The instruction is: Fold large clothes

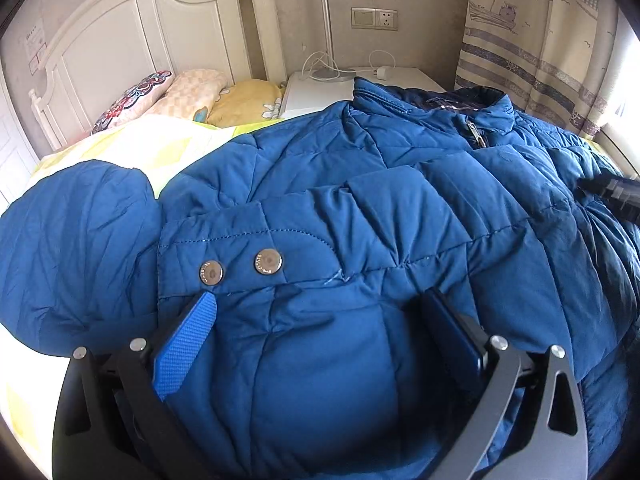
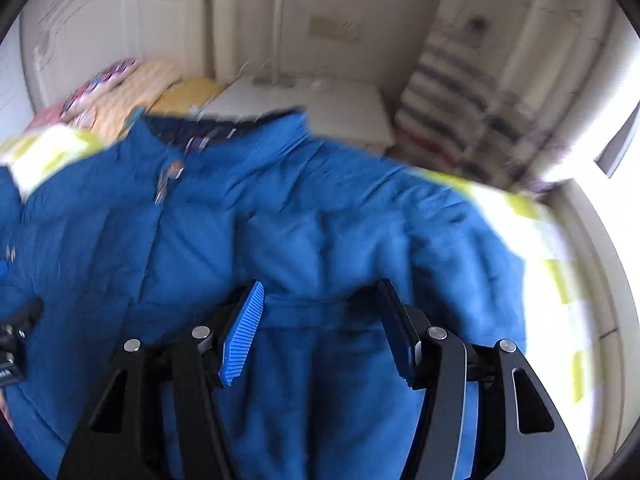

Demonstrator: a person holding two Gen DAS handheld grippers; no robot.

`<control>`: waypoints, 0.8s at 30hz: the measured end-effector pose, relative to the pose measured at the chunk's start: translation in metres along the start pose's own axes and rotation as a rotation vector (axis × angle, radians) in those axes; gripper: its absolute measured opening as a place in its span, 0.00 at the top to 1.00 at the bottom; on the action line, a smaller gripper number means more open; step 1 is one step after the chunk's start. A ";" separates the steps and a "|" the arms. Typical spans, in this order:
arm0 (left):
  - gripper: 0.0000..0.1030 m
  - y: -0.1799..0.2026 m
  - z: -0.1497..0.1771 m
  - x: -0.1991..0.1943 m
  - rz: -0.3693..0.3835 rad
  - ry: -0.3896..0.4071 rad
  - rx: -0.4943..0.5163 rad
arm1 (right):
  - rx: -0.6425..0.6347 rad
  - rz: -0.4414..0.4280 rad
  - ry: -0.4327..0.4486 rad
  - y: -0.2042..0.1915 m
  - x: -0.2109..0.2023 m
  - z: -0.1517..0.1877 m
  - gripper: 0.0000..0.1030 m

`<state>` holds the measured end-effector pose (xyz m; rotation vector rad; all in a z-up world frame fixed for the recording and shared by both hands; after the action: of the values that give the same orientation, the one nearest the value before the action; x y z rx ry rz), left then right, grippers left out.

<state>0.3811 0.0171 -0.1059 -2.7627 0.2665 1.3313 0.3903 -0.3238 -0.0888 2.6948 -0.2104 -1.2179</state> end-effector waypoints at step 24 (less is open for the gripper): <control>0.02 -0.001 0.002 -0.002 0.011 0.005 -0.008 | -0.091 -0.012 0.090 -0.037 -0.068 0.045 0.14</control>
<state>0.3786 0.0187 -0.1053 -2.7752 0.2775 1.3304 0.3140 -0.2786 -0.0759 2.6688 -0.1232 -1.0788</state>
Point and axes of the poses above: each gripper's, at about its wrist camera, not at the fingertips, and x roughly the way its jaws point, y to its right, z to its underside, the point moved 1 cm from there along x, roughly the way its jaws point, and after that the axes turned 8 degrees about z, right-handed, at the moved point
